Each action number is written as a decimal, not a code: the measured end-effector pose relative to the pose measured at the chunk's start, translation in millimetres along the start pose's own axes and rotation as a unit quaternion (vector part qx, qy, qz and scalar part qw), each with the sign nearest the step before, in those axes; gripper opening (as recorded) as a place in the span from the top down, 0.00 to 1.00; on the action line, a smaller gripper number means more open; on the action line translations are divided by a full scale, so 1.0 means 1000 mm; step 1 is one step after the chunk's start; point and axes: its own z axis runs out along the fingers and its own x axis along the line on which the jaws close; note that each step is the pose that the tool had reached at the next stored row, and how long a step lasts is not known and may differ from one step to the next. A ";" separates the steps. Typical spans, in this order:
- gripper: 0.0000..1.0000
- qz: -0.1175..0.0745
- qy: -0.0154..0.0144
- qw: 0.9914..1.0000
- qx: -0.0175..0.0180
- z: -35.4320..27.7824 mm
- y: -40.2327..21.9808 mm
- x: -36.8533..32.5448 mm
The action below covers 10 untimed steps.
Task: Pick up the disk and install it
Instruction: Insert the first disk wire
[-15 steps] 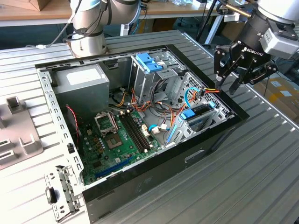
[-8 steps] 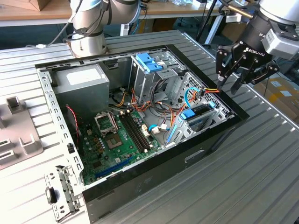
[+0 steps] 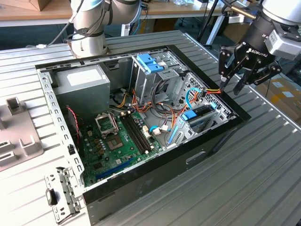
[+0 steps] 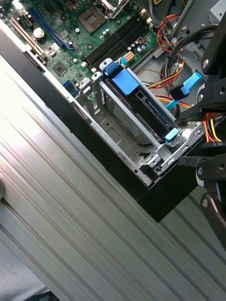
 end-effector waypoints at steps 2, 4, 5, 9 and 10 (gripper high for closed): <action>0.57 0.000 0.000 1.000 0.000 0.0007 -0.0013 0.0013; 0.57 0.000 0.000 1.000 0.000 0.0016 -0.0029 0.0031; 0.57 -0.001 0.000 1.000 0.000 0.0019 -0.0037 0.0039; 0.57 -0.001 0.001 1.000 -0.001 0.0034 -0.0067 0.0070; 0.57 -0.002 0.001 1.000 -0.001 0.0037 -0.0076 0.0079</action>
